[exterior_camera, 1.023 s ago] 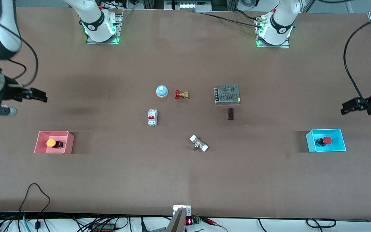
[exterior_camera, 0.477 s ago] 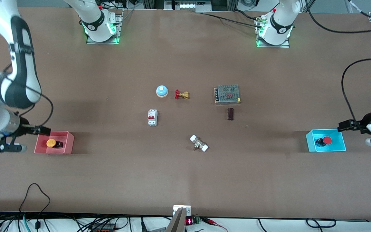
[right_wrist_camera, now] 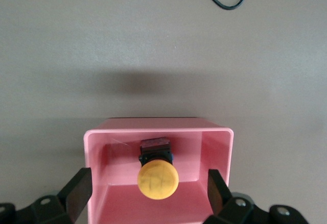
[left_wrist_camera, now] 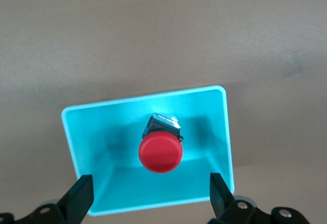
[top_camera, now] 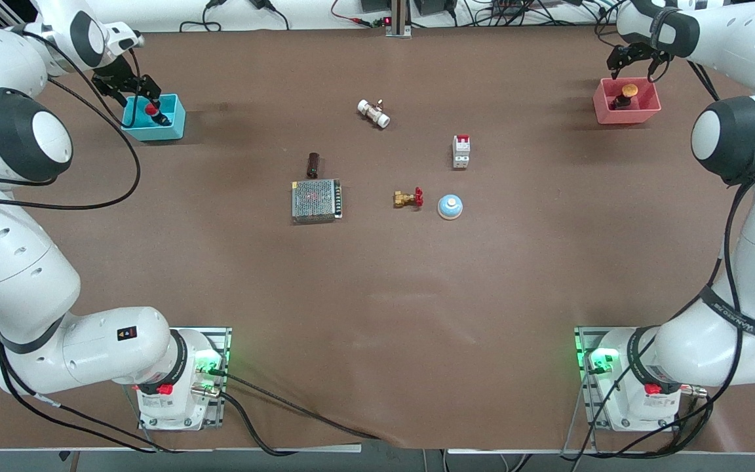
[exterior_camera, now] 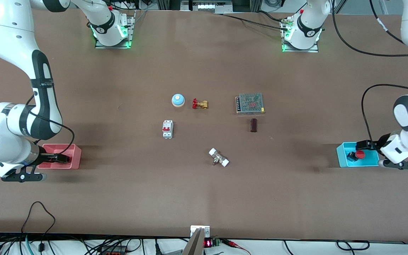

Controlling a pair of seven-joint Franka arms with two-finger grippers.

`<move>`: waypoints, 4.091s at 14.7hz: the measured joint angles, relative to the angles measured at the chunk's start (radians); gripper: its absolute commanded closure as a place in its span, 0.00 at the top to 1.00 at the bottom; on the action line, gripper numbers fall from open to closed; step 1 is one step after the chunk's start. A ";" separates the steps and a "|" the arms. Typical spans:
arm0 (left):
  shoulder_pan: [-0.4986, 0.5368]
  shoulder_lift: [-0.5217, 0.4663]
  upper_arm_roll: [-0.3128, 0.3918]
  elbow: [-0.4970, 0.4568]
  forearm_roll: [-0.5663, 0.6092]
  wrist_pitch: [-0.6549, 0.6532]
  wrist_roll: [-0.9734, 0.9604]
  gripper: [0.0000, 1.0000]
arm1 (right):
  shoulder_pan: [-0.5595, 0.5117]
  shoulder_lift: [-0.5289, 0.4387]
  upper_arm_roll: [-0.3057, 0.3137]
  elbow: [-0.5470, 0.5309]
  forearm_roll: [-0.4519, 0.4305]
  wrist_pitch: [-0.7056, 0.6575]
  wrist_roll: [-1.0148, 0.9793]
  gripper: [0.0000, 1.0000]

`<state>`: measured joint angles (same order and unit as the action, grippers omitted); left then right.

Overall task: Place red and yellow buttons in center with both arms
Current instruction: 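Grasp the yellow button with the right gripper while the left gripper grasps the red button, then lift the yellow button with the right gripper while the left gripper lifts the red button, then lower both buttons onto the table center and open both grippers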

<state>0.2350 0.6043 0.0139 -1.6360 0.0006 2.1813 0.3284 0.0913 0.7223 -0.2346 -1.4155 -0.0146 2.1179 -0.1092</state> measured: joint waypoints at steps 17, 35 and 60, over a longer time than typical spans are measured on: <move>-0.005 0.039 -0.002 0.016 0.000 0.038 -0.007 0.21 | -0.011 0.067 0.002 0.000 0.000 -0.004 -0.019 0.73; -0.167 -0.091 -0.102 0.021 0.000 -0.095 -0.396 0.21 | -0.002 -0.028 0.005 0.045 0.001 -0.144 -0.020 0.16; -0.431 0.052 -0.103 0.018 0.000 0.036 -0.831 0.90 | 0.408 0.045 0.023 0.022 0.185 -0.121 0.338 0.18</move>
<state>-0.1957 0.6565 -0.0887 -1.6179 0.0002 2.2173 -0.5025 0.4991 0.7677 -0.2112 -1.3932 0.1701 1.9966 0.2289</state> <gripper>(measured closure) 0.286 0.634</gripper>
